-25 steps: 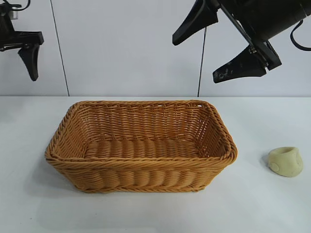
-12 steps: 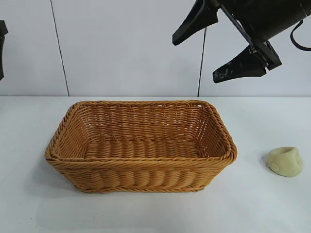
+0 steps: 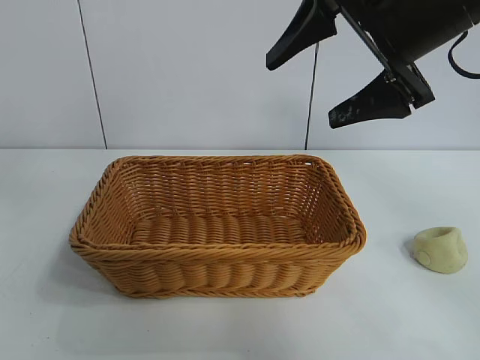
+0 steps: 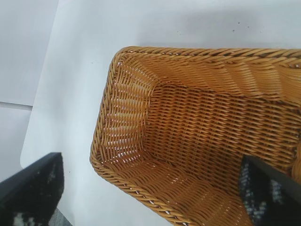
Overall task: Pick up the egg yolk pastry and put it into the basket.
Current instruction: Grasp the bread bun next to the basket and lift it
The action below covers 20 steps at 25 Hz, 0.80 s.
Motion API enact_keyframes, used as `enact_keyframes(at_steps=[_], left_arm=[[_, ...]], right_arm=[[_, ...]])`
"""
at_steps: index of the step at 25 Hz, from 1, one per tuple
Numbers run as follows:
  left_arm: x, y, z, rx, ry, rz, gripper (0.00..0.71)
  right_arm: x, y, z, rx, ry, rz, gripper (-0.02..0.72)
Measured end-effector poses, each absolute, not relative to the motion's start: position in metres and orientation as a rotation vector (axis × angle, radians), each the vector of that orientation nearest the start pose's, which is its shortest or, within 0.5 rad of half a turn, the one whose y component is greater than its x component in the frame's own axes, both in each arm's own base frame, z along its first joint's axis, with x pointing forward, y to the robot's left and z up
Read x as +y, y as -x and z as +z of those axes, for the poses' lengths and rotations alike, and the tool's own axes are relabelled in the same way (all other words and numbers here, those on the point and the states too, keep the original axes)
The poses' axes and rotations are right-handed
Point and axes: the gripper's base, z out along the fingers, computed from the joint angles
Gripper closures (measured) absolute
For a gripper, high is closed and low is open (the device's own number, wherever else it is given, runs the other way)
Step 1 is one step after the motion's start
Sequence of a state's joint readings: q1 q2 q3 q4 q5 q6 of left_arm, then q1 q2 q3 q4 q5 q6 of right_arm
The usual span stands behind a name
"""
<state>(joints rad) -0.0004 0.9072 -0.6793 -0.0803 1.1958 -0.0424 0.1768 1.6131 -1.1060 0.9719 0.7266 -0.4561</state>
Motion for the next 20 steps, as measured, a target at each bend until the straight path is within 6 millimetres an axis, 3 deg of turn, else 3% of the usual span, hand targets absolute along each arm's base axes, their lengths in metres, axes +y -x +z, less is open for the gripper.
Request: enact_keyframes(at_steps=[6,13,20], left_arm=[[-0.007,-0.087,0.25,2.719,0.085,-0.12,0.015],[-0.006,-0.054,0.267,2.441,0.066,-0.122,0.015],[-0.006,-0.008,0.275,2.134,0.044,-0.124,0.015]], right_arm=[[0.108,-0.323,0.263,2.487,0.018,0.952,0.008],[0.109,-0.322,0.262,2.493,0.024,0.959,0.008],[0.109,-0.32,0.261,2.51,0.046,0.95,0.008]])
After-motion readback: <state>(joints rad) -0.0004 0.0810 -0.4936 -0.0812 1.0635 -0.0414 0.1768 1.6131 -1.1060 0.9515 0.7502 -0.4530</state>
